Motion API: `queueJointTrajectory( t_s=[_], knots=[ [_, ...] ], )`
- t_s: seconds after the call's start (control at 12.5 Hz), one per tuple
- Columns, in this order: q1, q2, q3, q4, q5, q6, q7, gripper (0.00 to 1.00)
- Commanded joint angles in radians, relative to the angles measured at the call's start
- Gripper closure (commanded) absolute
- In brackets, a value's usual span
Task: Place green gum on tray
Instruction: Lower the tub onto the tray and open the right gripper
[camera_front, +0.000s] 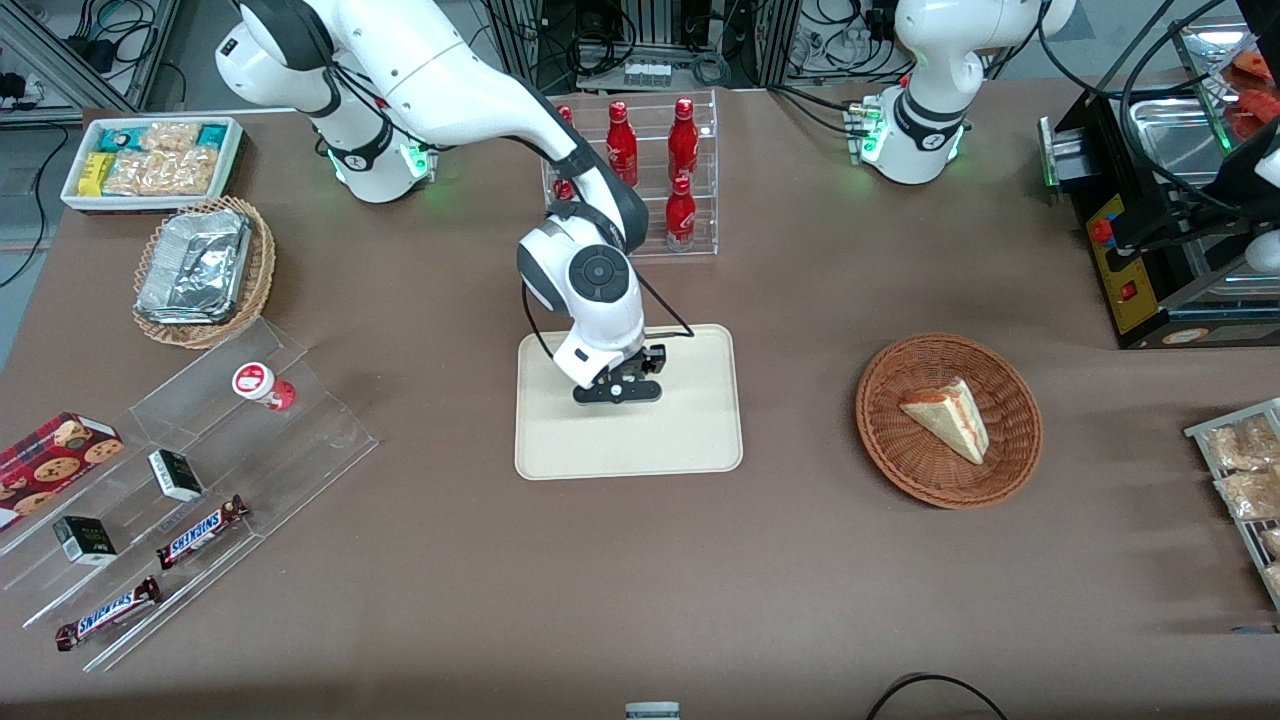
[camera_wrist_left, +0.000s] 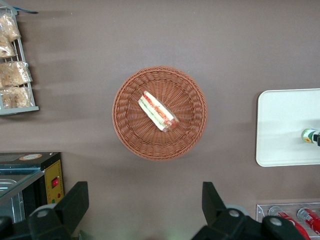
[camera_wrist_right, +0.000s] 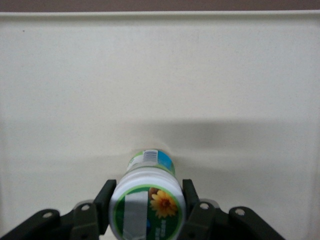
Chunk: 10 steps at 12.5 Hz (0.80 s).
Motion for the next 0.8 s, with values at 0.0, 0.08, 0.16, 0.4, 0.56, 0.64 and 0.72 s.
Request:
queueJointTrajectory(
  t_s=[0.0, 0.08, 0.16, 0.4, 0.56, 0.64, 0.72],
  knots=[
    [0.020, 0.026, -0.011, 0.028, 0.020, 0.015, 0.009, 0.01],
    [0.020, 0.026, -0.011, 0.028, 0.020, 0.017, 0.007, 0.01],
    [0.020, 0.025, -0.011, 0.026, 0.020, 0.017, 0.007, 0.01],
    [0.001, 0.003, -0.013, 0.026, 0.020, 0.012, 0.006, 0.01],
    [-0.002, -0.061, -0.022, 0.009, 0.020, -0.014, 0.006, 0.01],
    [-0.012, -0.125, -0.027, -0.015, 0.018, -0.040, -0.006, 0.01],
    [-0.052, -0.191, -0.031, -0.030, 0.014, -0.101, -0.013, 0.01]
  ],
)
